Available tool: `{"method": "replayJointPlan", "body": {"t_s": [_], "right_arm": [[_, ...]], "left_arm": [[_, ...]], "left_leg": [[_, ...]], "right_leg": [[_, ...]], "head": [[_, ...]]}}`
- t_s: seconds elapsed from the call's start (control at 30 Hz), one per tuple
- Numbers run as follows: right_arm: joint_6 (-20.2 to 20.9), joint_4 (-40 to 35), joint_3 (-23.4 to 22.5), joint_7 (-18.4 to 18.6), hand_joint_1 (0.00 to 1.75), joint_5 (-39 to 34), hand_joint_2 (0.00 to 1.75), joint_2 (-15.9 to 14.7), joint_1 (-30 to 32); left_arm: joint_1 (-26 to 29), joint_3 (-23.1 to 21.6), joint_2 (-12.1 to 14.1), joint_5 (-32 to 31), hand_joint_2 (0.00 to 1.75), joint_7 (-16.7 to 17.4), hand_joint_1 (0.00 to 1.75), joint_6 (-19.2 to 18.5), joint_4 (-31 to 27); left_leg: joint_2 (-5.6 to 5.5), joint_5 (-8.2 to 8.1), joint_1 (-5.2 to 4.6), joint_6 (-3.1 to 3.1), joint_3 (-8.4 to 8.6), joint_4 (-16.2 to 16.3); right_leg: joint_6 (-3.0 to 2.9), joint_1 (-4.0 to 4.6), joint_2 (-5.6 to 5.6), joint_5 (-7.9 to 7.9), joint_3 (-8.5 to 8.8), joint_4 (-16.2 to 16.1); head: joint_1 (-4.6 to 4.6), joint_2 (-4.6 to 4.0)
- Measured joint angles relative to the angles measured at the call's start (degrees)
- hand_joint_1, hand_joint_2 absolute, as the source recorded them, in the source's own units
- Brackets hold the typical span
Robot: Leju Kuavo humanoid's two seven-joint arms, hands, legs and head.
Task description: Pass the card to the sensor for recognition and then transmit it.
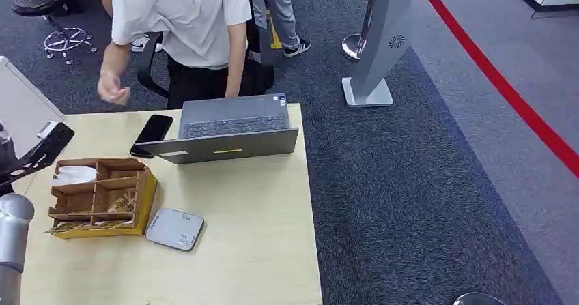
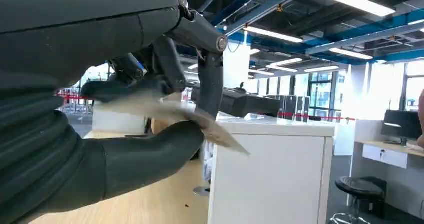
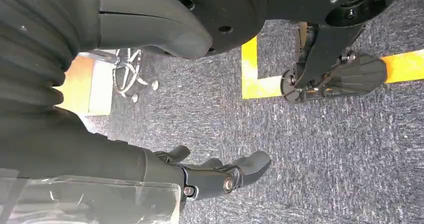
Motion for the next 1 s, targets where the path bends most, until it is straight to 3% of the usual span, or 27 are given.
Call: {"method": "replayJointPlan", "body": {"t_s": [0.27, 0.57, 0.73, 1.0], "right_arm": [[-0.13, 0.0, -0.02, 0.28, 0.0, -0.33, 1.75, 0.0, 0.0], [-0.92, 0.04, -1.29, 1.03, 0.0, -1.66, 1.75, 0.09, 0.1], [-1.64, 0.11, -2.4, 1.14, 0.0, -2.47, 1.75, 0.37, 0.13], [-1.71, 0.13, -2.89, 1.14, 0.0, -2.47, 1.75, 0.57, 0.28]], "left_arm": [[2.5, -0.31, -0.9, 1.05, 1.75, -1.73, 1.75, 2.38, -2.52], [16.77, -5.85, -6.15, -2.29, 1.75, -0.89, 1.75, 2.99, -25.73], [24.85, -14.42, -8.55, -8.08, 1.75, 2.16, 1.75, 1.25, -40.1], [28.05, -19.1, -8.98, -8.24, 1.75, 3.04, 1.75, 0.98, -48.08]], "left_leg": [[0.0, 0.0, -0.01, 0.0, 0.0, 0.0], [0.01, -0.06, -0.05, 0.05, -0.02, 0.0], [0.01, -0.09, -0.05, 0.04, -0.06, 0.0], [0.0, -0.07, -0.02, 0.02, -0.05, 0.0]], "right_leg": [[0.0, -0.01, 0.0, 0.0, -0.01, -0.01], [0.03, -0.04, -0.01, -0.03, -0.04, -0.05], [0.03, -0.03, -0.02, -0.03, -0.04, -0.07], [0.03, -0.01, -0.05, -0.03, -0.04, -0.04]], "head": [[0.0, 0.0], [0.0, 0.0], [0.0, 0.0], [-0.02, 0.0]]}}
